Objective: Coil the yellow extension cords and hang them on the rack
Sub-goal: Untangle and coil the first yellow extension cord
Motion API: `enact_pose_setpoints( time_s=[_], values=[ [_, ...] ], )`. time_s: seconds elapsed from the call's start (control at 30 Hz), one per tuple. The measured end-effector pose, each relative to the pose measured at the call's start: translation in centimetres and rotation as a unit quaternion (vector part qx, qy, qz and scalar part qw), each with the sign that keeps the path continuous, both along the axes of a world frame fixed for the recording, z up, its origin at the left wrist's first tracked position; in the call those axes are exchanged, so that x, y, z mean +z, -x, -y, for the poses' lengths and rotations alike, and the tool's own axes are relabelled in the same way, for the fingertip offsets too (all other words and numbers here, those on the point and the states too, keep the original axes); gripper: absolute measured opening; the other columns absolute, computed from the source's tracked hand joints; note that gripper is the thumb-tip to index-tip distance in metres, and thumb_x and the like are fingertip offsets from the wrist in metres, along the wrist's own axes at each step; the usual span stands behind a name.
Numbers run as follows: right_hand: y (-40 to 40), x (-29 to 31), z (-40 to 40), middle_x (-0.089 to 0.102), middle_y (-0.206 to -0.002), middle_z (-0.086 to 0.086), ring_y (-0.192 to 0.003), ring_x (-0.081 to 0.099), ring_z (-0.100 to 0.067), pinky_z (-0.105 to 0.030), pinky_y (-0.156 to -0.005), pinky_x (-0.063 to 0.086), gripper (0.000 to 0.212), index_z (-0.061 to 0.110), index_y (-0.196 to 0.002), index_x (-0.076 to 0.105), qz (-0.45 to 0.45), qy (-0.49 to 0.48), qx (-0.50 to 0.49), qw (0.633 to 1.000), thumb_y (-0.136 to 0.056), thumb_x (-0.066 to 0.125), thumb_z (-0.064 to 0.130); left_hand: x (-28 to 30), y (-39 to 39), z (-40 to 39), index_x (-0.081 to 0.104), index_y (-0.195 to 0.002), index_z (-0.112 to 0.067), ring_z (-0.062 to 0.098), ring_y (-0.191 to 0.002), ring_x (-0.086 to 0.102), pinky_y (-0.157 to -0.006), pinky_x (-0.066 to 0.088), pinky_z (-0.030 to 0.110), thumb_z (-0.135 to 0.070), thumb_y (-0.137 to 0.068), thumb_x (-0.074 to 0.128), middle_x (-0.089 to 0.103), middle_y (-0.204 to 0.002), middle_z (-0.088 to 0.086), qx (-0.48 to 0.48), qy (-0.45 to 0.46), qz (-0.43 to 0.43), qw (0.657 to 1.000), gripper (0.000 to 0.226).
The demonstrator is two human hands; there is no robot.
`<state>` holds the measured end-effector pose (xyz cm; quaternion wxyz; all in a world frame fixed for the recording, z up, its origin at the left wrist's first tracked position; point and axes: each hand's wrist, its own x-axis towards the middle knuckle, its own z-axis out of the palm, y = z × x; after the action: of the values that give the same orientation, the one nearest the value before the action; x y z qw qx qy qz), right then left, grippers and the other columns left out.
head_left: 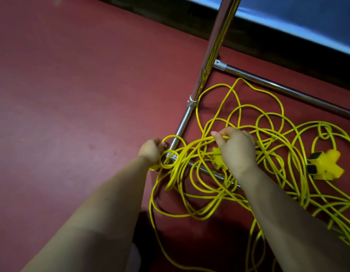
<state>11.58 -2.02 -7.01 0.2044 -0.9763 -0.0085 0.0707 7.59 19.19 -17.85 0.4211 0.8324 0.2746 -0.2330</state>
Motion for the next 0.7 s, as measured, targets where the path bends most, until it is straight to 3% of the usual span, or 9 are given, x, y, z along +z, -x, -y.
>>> enact_pose_setpoints(
  time_s=[0.1,0.17,0.2,0.23,0.3,0.4,0.57,0.7],
  values=[
    [0.8,-0.6,-0.1,0.069,-0.097,-0.012,-0.104,0.053,-0.034,-0.041,-0.107,0.028,0.033,0.011,-0.097,0.068,-0.011,0.021,0.028,0.999,-0.091,0.055,0.041,-0.3,1.6,-0.3,0.056,-0.078,-0.014,0.022,-0.062,0.052,-0.048,0.048,0.022,-0.013,-0.101,0.041,0.056,-0.070,0.007,0.167,0.150,0.009,0.974,0.028],
    [1.2,-0.9,-0.2,0.069,-0.098,-0.013,-0.105,0.054,-0.033,-0.041,-0.107,0.027,0.034,0.011,-0.098,0.068,-0.025,0.027,0.042,0.998,-0.090,0.055,0.042,-0.4,2.4,-0.1,0.052,-0.079,-0.011,0.018,-0.061,0.057,-0.045,0.051,0.020,-0.011,-0.102,0.036,0.056,-0.073,0.007,0.294,0.277,0.014,0.915,0.028],
    [1.4,-1.0,-0.2,0.069,-0.099,-0.013,-0.106,0.053,-0.033,-0.040,-0.107,0.027,0.035,0.011,-0.099,0.068,-0.033,0.029,0.047,0.998,-0.090,0.055,0.042,-0.5,2.7,-0.1,0.050,-0.080,-0.011,0.016,-0.059,0.060,-0.046,0.052,0.020,-0.011,-0.103,0.034,0.057,-0.072,0.007,0.320,0.294,0.014,0.901,0.028],
    [1.6,-1.0,-0.2,0.069,-0.100,-0.013,-0.107,0.053,-0.032,-0.039,-0.106,0.027,0.035,0.011,-0.100,0.068,-0.038,0.031,0.050,0.998,-0.090,0.054,0.042,-0.5,2.8,-0.1,0.049,-0.080,-0.011,0.012,-0.053,0.060,-0.045,0.050,0.020,-0.011,-0.103,0.033,0.056,-0.070,0.006,0.316,0.285,0.011,0.905,0.029],
    [1.7,-1.0,-0.3,0.069,-0.102,-0.013,-0.108,0.052,-0.033,-0.039,-0.106,0.027,0.036,0.011,-0.101,0.068,-0.041,0.032,0.049,0.997,-0.091,0.054,0.042,-0.6,3.1,-0.7,0.049,-0.077,-0.013,0.012,-0.048,0.054,-0.042,0.044,0.018,-0.012,-0.103,0.033,0.051,-0.065,0.005,0.245,0.207,0.004,0.947,0.031],
    [1.7,-0.7,-0.4,0.069,-0.101,-0.014,-0.109,0.052,-0.032,-0.039,-0.106,0.028,0.035,0.011,-0.101,0.068,-0.045,0.027,0.049,0.997,-0.091,0.054,0.042,-0.4,3.4,-1.9,0.051,-0.073,-0.016,0.016,-0.055,0.046,-0.052,0.041,0.024,-0.011,-0.102,0.036,0.047,-0.063,0.006,0.125,0.122,-0.008,0.985,0.033],
    [2.3,0.9,0.7,0.069,-0.094,-0.018,-0.101,0.054,-0.036,-0.039,-0.097,0.034,0.033,0.008,-0.096,0.068,-0.019,0.023,0.051,0.998,-0.089,0.058,0.039,2.0,3.4,-3.5,0.061,-0.084,-0.006,0.016,-0.052,0.051,-0.055,0.040,0.025,-0.011,-0.100,0.039,0.049,-0.065,0.009,0.016,0.056,-0.062,0.996,0.027],
    [3.2,3.3,2.1,0.068,-0.095,-0.020,-0.106,0.052,-0.036,-0.040,-0.103,0.033,0.032,0.009,-0.098,0.068,-0.017,0.021,0.033,0.999,-0.089,0.059,0.038,5.6,4.9,-4.8,0.059,-0.076,-0.010,0.008,-0.040,0.041,-0.038,0.030,0.016,-0.013,-0.101,0.038,0.040,-0.061,0.005,0.004,0.026,-0.091,0.996,0.033]
  ],
)
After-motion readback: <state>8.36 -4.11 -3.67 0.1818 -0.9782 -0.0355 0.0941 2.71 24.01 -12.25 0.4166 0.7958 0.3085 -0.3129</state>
